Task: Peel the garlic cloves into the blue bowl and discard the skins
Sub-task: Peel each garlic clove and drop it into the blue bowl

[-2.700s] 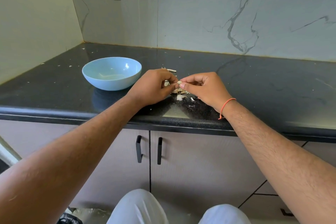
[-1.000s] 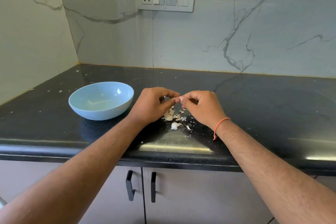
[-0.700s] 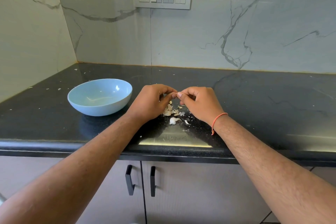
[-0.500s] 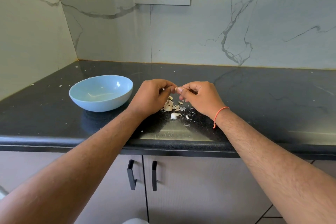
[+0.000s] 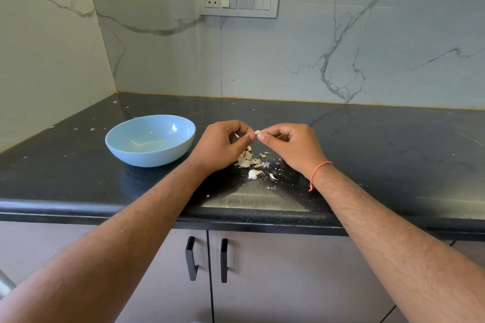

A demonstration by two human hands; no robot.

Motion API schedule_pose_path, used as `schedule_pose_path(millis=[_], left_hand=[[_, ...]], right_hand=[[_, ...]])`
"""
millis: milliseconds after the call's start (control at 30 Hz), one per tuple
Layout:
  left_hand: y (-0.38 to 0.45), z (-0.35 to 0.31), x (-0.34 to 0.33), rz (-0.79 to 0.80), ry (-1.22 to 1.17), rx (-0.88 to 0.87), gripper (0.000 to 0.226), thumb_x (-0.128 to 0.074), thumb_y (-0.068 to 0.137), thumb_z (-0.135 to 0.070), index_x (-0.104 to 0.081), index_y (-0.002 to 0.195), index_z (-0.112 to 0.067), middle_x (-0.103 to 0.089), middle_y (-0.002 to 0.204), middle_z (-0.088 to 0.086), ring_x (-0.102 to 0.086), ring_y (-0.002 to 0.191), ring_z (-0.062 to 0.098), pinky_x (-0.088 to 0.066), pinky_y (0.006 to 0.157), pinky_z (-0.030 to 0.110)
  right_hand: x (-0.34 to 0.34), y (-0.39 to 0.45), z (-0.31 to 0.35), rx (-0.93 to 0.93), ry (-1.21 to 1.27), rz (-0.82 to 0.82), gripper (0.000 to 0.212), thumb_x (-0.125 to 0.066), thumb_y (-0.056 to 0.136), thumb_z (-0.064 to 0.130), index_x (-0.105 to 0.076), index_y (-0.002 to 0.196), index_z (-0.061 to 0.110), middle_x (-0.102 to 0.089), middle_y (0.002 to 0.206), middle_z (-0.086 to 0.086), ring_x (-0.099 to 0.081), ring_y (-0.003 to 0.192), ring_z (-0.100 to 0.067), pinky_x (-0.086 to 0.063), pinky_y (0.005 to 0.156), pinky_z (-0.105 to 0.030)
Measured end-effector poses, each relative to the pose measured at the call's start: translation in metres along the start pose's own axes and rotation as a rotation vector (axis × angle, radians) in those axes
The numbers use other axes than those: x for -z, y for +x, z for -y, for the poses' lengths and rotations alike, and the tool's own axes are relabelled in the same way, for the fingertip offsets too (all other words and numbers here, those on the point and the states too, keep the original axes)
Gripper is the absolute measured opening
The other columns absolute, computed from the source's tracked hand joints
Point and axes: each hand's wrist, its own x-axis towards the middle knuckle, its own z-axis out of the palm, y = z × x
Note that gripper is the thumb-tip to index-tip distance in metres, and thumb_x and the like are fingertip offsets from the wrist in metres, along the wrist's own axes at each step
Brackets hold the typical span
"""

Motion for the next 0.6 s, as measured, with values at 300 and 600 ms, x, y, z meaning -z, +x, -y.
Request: schedule_pose_path(millis=[300, 600], left_hand=[[-0.0003, -0.0024, 0.0011, 0.05, -0.089, 0.011, 0.009, -0.068, 0.101, -0.028, -0.071, 0.095, -0.022, -0.071, 0.071, -0.009, -0.057, 0.058, 0.006, -0.047, 0.058, 0.015], [0.0002, 0.001, -0.0015, 0.007, -0.012, 0.003, 0.007, -0.07, 0.099, -0.033, -0.073, 0.094, -0.029, -0.072, 0.07, -0.004, -0.062, 0.057, 0.019, -0.05, 0.058, 0.026]], right_hand=[[-0.0017, -0.0008, -0.0004, 0.057, -0.028, -0.004, 0.006, -0.081, 0.09, 0.031, -0.083, 0.093, 0.027, -0.074, 0.075, 0.02, -0.062, 0.066, 0.004, -0.046, 0.063, -0.01], [-0.0012, -0.0017, -0.0001, 0.1, 0.009, -0.008, 0.007, -0.084, 0.087, 0.029, -0.084, 0.091, 0.023, -0.075, 0.079, 0.016, -0.064, 0.069, 0.003, -0.047, 0.065, -0.01]])
